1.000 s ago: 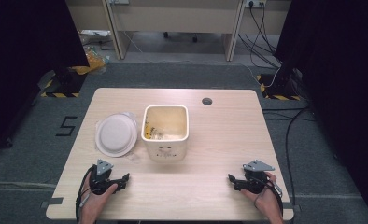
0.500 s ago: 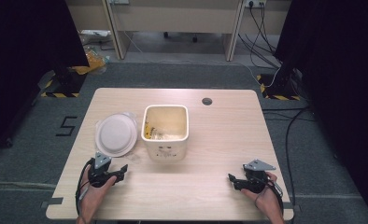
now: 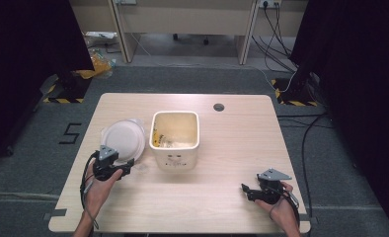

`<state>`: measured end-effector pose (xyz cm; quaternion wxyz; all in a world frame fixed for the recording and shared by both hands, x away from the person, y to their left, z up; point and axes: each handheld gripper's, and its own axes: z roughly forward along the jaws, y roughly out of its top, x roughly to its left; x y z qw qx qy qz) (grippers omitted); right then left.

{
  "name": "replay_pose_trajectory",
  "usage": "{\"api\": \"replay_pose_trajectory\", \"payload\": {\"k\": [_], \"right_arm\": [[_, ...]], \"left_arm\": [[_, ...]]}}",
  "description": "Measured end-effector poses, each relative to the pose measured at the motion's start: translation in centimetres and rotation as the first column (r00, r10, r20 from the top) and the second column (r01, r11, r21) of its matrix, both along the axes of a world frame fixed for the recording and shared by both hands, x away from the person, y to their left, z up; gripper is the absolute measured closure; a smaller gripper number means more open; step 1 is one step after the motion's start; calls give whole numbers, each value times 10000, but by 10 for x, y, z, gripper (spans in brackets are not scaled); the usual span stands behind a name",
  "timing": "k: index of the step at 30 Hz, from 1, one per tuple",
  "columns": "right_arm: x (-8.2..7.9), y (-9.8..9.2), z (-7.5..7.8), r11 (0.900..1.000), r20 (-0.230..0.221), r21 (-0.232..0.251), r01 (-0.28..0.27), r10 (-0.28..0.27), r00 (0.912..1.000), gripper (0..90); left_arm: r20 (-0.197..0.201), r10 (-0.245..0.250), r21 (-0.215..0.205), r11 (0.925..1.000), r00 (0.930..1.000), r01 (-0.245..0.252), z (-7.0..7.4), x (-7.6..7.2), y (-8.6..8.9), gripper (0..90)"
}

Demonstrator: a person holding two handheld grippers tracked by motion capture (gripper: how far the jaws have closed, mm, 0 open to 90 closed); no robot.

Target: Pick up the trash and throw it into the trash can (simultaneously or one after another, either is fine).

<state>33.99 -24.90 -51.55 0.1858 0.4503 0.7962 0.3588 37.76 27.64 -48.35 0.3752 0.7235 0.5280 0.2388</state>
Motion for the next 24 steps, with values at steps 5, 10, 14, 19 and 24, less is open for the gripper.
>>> {"api": "replay_pose_trajectory", "payload": {"k": [5,10,14,19,24], "right_arm": [[0,0,0,10000,-7,7,10,-10,10000,251],[0,0,0,10000,-16,32,5,-5,10000,251],[0,0,0,10000,-19,38,4,-4,10000,251],[0,0,0,10000,-14,57,6,-6,10000,251],[0,-1,0,10000,-17,59,-8,8,10000,250]], "left_arm": [[-152,257,-232,9994,9996,-260,3,19,6,205],[-211,449,-287,9986,9988,-455,10,36,10,170],[-187,552,-352,9978,9983,-558,15,49,11,158],[-253,592,-280,9978,9979,-599,19,62,8,156],[-334,654,-184,9976,9973,-661,23,76,7,156]]}}
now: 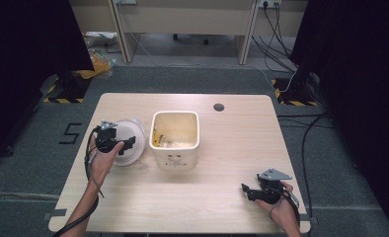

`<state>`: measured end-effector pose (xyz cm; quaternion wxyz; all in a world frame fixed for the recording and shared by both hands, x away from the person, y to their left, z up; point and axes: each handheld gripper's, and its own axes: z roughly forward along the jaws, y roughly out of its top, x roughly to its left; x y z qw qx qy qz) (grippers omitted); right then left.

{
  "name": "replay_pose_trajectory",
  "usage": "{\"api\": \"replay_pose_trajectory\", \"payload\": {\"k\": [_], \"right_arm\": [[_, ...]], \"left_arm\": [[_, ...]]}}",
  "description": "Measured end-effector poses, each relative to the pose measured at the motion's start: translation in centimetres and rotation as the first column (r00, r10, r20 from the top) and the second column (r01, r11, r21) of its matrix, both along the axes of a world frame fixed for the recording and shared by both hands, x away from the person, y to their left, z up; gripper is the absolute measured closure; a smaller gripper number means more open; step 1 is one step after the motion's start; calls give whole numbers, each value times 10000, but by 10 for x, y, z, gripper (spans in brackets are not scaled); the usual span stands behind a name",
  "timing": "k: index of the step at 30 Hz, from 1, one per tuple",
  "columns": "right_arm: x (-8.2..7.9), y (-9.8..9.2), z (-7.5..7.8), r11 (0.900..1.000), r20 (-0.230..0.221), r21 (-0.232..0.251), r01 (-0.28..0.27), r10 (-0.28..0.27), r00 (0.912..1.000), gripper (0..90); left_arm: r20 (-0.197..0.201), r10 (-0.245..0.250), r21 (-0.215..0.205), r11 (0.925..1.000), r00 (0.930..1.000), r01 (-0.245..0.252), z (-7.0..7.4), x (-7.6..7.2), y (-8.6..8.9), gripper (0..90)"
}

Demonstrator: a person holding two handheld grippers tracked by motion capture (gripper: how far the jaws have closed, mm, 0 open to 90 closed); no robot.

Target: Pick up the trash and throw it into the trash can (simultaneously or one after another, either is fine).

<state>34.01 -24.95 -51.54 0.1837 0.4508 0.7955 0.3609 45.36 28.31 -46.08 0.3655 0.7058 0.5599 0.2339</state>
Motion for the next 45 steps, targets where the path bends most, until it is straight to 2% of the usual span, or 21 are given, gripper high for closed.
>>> {"api": "replay_pose_trajectory", "payload": {"k": [8,17,22,26,30,34,37,42,45], "right_arm": [[0,0,0,10000,15,10,-14,14,10000,250],[0,0,0,10000,-11,14,9,-9,10000,250],[0,0,0,10000,20,15,-16,16,10000,250],[0,0,0,10000,11,-21,-3,3,10000,249],[0,0,0,10000,7,8,-12,12,10000,249],[0,0,0,10000,16,-33,-8,8,10000,248],[0,1,0,10000,46,-95,-5,5,10000,246],[0,0,0,10000,12,-31,-19,19,10000,246],[0,0,0,10000,15,-38,-23,23,10000,246]], "left_arm": [[-47,268,194,9995,9996,-267,0,18,-2,156],[-51,460,363,9983,9989,-458,7,37,-7,156],[-339,571,476,9973,9978,-555,1,47,-8,152],[-443,568,381,9978,9974,-551,-1,49,-8,146],[-788,368,347,9988,9962,-341,-2,49,-6,145],[-908,317,198,9994,9954,-300,-4,52,-4,145],[-1029,141,473,9988,9946,-93,-3,51,-6,146],[-1080,102,539,9985,9941,-44,-3,52,-6,147],[-977,123,666,9978,9951,-58,0,54,-8,152]]}}
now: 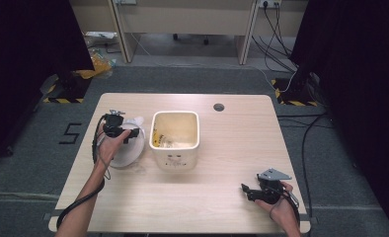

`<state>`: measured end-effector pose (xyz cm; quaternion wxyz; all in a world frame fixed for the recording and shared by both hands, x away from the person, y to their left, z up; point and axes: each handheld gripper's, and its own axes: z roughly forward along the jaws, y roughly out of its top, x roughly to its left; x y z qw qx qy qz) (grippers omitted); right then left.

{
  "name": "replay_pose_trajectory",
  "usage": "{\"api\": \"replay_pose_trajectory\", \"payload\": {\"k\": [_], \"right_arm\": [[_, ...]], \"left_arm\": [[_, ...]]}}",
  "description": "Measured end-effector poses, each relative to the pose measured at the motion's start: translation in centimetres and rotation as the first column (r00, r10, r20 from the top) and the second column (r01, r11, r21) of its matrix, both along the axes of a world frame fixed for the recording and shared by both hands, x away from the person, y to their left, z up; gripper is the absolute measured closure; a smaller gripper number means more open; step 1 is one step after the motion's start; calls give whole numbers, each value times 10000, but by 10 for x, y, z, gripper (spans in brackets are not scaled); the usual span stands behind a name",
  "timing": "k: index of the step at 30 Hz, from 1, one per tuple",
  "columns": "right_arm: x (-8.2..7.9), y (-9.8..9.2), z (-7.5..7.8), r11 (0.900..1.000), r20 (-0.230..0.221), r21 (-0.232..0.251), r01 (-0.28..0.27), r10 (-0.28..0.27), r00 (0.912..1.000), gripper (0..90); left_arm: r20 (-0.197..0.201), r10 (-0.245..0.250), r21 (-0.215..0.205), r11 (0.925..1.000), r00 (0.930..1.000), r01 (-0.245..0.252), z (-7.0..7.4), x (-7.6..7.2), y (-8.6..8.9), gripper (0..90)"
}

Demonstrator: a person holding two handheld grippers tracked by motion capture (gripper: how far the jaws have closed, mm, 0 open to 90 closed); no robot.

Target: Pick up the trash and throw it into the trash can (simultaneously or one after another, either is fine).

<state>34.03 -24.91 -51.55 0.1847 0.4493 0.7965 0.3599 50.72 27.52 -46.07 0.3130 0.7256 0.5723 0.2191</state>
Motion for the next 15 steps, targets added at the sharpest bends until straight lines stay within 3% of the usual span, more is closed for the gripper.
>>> {"api": "replay_pose_trajectory", "payload": {"k": [5,8,10,15], "right_arm": [[1,-1,0,9999,12,120,3,-3,10000,246],[0,-1,0,10000,18,87,-15,14,10000,245],[0,-1,0,10000,8,92,-11,11,10000,246],[0,-1,0,10000,14,84,-20,20,10000,246]], "left_arm": [[260,85,108,9999,9996,-88,12,5,-2,192],[103,155,192,9997,9998,-156,10,8,-2,193],[-143,193,-35,9998,9997,-193,-2,10,-1,180],[-106,219,-293,9993,9997,-222,-6,5,0,176]]}}
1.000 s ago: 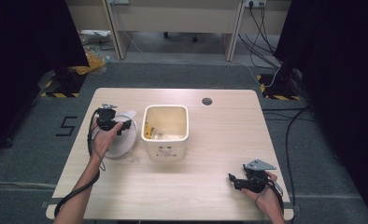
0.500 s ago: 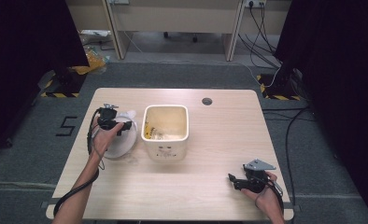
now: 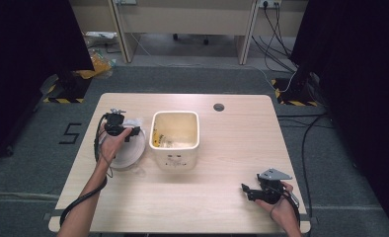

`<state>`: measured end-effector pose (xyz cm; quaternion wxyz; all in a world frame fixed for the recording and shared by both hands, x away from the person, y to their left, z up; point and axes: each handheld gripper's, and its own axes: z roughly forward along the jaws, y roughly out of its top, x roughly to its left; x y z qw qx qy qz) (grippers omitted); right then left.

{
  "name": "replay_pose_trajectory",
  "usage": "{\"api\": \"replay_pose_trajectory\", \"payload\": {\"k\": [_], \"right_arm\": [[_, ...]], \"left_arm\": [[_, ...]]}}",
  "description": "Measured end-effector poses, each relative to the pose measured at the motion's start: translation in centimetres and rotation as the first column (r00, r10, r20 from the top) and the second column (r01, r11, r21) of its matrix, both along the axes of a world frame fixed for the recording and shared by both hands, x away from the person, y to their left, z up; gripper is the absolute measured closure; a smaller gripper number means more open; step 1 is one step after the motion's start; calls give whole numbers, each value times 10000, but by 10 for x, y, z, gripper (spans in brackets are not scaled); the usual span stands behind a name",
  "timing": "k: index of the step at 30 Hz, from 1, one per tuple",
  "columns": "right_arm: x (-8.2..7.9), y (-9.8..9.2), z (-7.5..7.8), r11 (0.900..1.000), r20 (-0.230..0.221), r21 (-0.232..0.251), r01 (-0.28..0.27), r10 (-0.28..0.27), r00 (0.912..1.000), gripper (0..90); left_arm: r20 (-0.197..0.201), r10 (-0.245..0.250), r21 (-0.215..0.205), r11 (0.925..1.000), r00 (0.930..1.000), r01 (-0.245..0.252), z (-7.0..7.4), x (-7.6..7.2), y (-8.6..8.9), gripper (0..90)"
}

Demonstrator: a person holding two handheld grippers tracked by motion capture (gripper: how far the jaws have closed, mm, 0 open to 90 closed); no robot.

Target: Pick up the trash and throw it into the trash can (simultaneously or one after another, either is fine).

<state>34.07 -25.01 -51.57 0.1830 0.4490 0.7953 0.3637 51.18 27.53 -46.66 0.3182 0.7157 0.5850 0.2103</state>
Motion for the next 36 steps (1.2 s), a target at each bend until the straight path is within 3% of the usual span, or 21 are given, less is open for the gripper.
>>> {"api": "replay_pose_trajectory", "payload": {"k": [17,22,23,26,27,29,30,36], "right_arm": [[0,1,0,10000,-52,-29,5,-5,10000,244],[0,1,0,10000,-34,-39,20,-20,10000,243],[0,1,0,10000,-34,-39,20,-20,10000,243],[0,0,0,10000,-38,-26,0,-1,10000,243],[0,0,0,10000,-38,-26,0,-1,10000,243],[0,1,0,10000,-53,-21,6,-6,10000,243],[0,1,0,10000,-53,-21,6,-6,10000,243],[-1,1,0,10000,-23,-87,18,-19,10000,241]], "left_arm": [[536,-418,-210,9989,9977,430,-8,-56,0,177],[537,-725,-156,9972,9959,734,-8,-84,-4,177],[537,-725,-156,9972,9959,734,-8,-84,-4,177],[670,-894,-216,9956,9937,910,-10,-105,-7,177],[670,-894,-216,9956,9937,910,-10,-105,-7,177],[769,-1044,-271,9939,9916,1068,-11,-123,-11,177],[769,-1044,-271,9939,9916,1068,-11,-123,-11,177],[957,-1456,-310,9883,9847,1492,-12,-157,-23,177]]}}
